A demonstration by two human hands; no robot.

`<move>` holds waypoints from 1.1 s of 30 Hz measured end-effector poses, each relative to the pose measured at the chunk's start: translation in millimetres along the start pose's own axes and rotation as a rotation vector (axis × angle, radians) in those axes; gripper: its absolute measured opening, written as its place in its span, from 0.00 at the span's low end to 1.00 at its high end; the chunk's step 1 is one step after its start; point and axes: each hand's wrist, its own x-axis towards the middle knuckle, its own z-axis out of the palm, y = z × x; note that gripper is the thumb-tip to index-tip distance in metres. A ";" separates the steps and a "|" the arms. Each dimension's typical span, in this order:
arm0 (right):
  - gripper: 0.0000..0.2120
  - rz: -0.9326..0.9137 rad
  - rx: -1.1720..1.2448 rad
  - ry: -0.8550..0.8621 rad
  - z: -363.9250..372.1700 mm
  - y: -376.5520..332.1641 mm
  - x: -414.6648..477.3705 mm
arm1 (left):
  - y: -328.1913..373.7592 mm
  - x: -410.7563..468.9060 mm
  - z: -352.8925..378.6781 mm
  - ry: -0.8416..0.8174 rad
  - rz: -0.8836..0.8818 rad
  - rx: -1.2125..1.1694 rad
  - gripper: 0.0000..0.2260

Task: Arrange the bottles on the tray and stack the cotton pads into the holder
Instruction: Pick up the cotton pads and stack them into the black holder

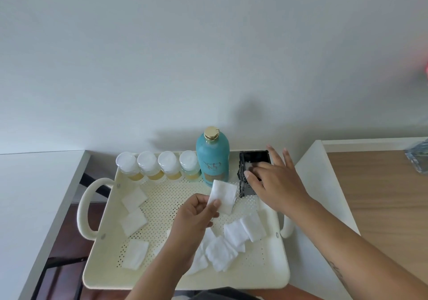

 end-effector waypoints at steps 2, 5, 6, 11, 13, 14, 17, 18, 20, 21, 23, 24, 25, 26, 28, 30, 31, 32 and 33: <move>0.32 0.006 -0.012 0.040 -2.8 -1.2 0.0 | 1.3 0.6 0.2 0.000 0.000 -0.008 0.10; 0.24 -0.003 0.036 0.186 -5.4 -2.8 -1.8 | 4.4 2.0 -0.1 -0.001 0.006 -0.028 0.09; 0.23 -0.006 0.043 0.187 -5.6 -3.5 -1.8 | 5.4 2.4 -0.3 -0.001 0.006 -0.034 0.08; 0.32 0.021 -0.036 0.008 -3.7 -5.8 1.1 | 9.8 3.6 -1.1 -0.014 -0.001 -0.072 0.08; 0.32 0.019 -0.049 -0.003 -5.6 -5.9 1.0 | 11.1 3.8 -1.0 -0.022 -0.006 -0.088 0.08; 0.30 0.014 -0.043 0.026 -7.9 -7.3 0.0 | 11.6 3.8 -0.9 -0.027 -0.009 -0.100 0.08; 0.18 0.014 0.172 0.319 -17.4 -19.1 -8.6 | 13.0 4.7 -1.4 -0.039 -0.017 -0.143 0.09; 0.16 0.039 0.319 0.377 -20.8 -25.9 -12.4 | 13.4 4.7 -1.9 -0.043 -0.018 -0.157 0.09; 0.15 0.102 0.711 0.281 -27.0 -44.3 -19.9 | 14.2 4.3 -3.1 -0.047 -0.017 -0.181 0.09; 0.13 0.151 0.885 0.173 -27.6 -54.6 -23.0 | 14.9 3.6 -3.9 -0.047 -0.017 -0.190 0.09; 0.11 0.238 1.073 0.011 -23.8 -71.5 -26.0 | 15.5 2.2 -6.4 -0.047 -0.019 -0.194 0.07; 0.09 0.268 1.113 -0.027 -20.3 -77.4 -26.1 | 14.8 1.5 -8.4 -0.046 -0.020 -0.187 0.05; 0.06 0.294 1.144 -0.049 -17.6 -82.6 -25.5 | 13.2 1.0 -11.3 -0.040 -0.023 -0.177 0.05; 0.03 0.317 1.171 -0.063 -16.1 -86.7 -24.3 | 10.7 1.0 -15.4 -0.028 -0.024 -0.165 0.04; 0.02 0.326 1.182 -0.061 -12.3 -90.7 -21.6 | 4.6 2.8 -27.5 0.022 -0.022 -0.113 0.05; 0.02 0.298 1.149 -0.046 -10.4 -92.1 -18.7 | -2.8 8.1 -45.1 0.120 -0.015 0.009 0.05; 0.02 0.285 1.132 -0.045 -10.0 -92.6 -17.4 | -7.6 12.3 -56.0 0.196 -0.013 0.096 0.05; 0.02 0.277 1.121 -0.048 -9.6 -93.1 -16.3 | -13.3 16.8 -67.9 0.283 -0.007 0.206 0.05; 0.02 0.274 1.118 -0.053 -9.0 -93.4 -15.6 | -19.8 21.5 -80.2 0.369 0.000 0.334 0.05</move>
